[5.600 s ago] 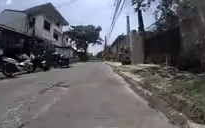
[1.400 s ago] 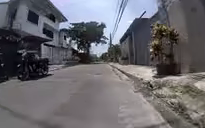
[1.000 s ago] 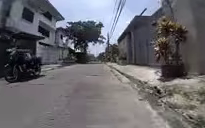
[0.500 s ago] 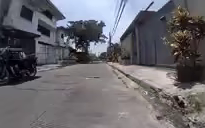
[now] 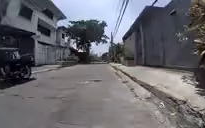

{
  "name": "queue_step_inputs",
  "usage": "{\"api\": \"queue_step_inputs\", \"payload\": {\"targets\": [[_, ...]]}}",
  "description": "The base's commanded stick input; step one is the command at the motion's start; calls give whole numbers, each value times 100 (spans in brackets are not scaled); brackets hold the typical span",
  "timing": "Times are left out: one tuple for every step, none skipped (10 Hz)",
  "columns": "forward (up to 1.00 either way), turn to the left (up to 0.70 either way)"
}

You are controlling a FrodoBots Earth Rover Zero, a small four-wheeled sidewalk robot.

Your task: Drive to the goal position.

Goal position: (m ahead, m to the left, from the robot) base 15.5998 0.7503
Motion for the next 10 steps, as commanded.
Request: {"api": "queue_step_inputs", "payload": {"targets": [[100,0],[100,0],[100,0],[100,0],[100,0],[100,0],[100,-2],[100,-16],[100,-39],[100,-40]]}}
